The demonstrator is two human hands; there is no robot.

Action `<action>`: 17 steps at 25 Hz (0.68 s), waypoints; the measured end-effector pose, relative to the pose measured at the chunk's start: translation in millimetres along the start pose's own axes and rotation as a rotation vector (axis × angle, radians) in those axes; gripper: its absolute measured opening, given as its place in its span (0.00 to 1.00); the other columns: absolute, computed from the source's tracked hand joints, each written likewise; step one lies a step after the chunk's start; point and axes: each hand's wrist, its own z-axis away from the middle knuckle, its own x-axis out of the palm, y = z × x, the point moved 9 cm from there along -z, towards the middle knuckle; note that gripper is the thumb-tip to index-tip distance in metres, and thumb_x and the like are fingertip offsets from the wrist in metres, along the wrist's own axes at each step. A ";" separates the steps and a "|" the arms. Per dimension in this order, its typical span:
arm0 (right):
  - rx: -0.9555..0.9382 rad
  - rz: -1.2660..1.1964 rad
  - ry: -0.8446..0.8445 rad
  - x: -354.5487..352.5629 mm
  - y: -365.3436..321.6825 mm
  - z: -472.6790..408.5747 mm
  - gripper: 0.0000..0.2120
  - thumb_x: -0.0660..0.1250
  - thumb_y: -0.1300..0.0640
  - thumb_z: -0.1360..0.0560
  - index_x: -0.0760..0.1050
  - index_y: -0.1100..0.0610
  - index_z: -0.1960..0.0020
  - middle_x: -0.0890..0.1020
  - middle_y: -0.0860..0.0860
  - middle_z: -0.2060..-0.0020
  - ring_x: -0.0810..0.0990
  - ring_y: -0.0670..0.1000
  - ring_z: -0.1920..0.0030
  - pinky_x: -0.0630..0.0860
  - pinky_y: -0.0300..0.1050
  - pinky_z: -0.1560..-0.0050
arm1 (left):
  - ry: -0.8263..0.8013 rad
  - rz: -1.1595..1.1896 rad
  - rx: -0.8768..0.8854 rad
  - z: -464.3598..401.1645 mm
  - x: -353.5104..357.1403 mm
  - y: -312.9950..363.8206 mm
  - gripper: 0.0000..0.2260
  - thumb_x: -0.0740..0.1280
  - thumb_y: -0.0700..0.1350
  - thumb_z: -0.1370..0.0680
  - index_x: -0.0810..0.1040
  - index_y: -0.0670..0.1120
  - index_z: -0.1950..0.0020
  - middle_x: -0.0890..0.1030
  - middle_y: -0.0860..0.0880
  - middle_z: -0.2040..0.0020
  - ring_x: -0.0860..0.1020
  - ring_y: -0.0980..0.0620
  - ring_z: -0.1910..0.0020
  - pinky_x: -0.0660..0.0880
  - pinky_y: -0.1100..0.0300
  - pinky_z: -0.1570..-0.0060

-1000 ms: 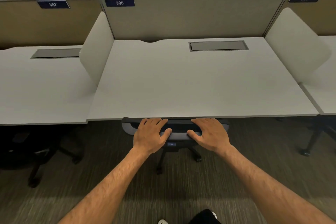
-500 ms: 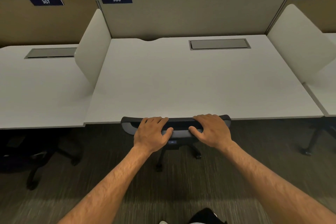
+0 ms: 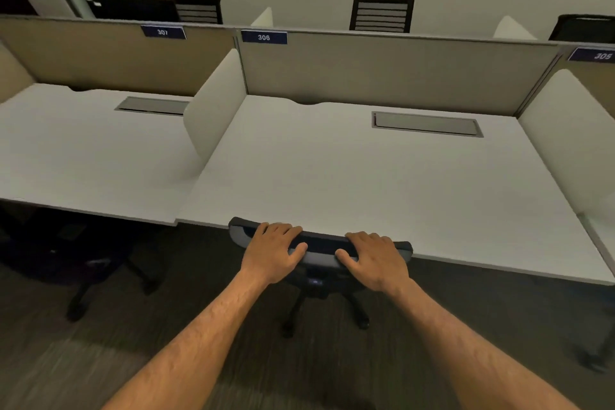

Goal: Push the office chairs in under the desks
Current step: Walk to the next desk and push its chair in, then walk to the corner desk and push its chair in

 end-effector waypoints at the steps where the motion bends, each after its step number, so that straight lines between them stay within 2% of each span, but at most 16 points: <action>1: -0.010 0.002 -0.024 0.0 1.6 1.4 0.36 0.42 0.27 0.22 0.69 0.48 0.28 0.78 0.50 0.35 0.76 0.53 0.40 0.70 0.54 0.36 | 0.011 -0.003 -0.033 4.0 -0.8 3.2 0.29 0.48 0.65 0.18 0.71 0.53 0.25 0.75 0.51 0.28 0.69 0.51 0.28 0.58 0.48 0.24; 3: -0.032 0.005 -0.065 2.3 2.5 2.4 0.37 0.41 0.28 0.22 0.67 0.50 0.28 0.77 0.52 0.34 0.75 0.55 0.38 0.68 0.56 0.35 | 0.019 0.019 -0.122 15.1 -1.2 6.7 0.28 0.48 0.63 0.17 0.68 0.52 0.23 0.71 0.49 0.24 0.64 0.48 0.23 0.54 0.46 0.22; 5: -0.048 -0.003 -0.090 3.8 2.9 1.9 0.36 0.41 0.28 0.22 0.68 0.51 0.28 0.77 0.54 0.34 0.75 0.57 0.37 0.68 0.58 0.35 | 0.023 0.037 -0.214 32.9 0.3 10.1 0.27 0.49 0.61 0.15 0.62 0.51 0.19 0.61 0.49 0.19 0.54 0.47 0.19 0.49 0.45 0.21; 8: -0.080 -0.023 -0.100 5.2 -1.8 0.8 0.33 0.42 0.31 0.20 0.67 0.52 0.29 0.76 0.55 0.33 0.74 0.59 0.36 0.66 0.61 0.34 | 0.029 0.016 -0.304 75.2 -0.7 11.0 0.28 0.51 0.61 0.15 0.53 0.54 0.17 0.50 0.50 0.16 0.45 0.48 0.18 0.43 0.45 0.21; 10: -0.176 -0.055 -0.078 6.9 -15.4 2.8 0.30 0.44 0.35 0.18 0.62 0.51 0.25 0.72 0.55 0.28 0.70 0.59 0.30 0.60 0.65 0.28 | 0.056 0.019 -0.386 111.8 -4.4 4.8 0.29 0.53 0.61 0.16 0.52 0.54 0.17 0.49 0.50 0.16 0.45 0.48 0.18 0.42 0.46 0.22; 13: -0.429 -0.077 -0.082 10.7 -65.5 14.1 0.30 0.48 0.37 0.17 0.51 0.48 0.18 0.58 0.52 0.19 0.54 0.57 0.20 0.44 0.66 0.23 | 0.085 0.048 -0.564 180.3 -7.8 -16.0 0.28 0.55 0.60 0.16 0.55 0.53 0.17 0.54 0.49 0.17 0.48 0.49 0.18 0.44 0.45 0.21; 15: -0.592 -0.092 -0.105 16.1 -115.0 25.8 0.32 0.49 0.36 0.17 0.48 0.47 0.18 0.56 0.50 0.18 0.49 0.56 0.19 0.41 0.64 0.23 | 0.122 0.079 -0.699 235.1 -10.9 -34.7 0.28 0.56 0.60 0.16 0.56 0.52 0.17 0.57 0.50 0.17 0.50 0.50 0.18 0.45 0.45 0.21; 17: -0.727 -0.125 -0.135 23.6 -166.3 41.0 0.32 0.51 0.36 0.17 0.48 0.46 0.18 0.56 0.49 0.18 0.47 0.55 0.18 0.43 0.64 0.22 | 0.167 0.128 -0.836 291.6 -15.4 -51.8 0.29 0.56 0.60 0.16 0.56 0.51 0.17 0.57 0.50 0.17 0.50 0.51 0.18 0.45 0.46 0.21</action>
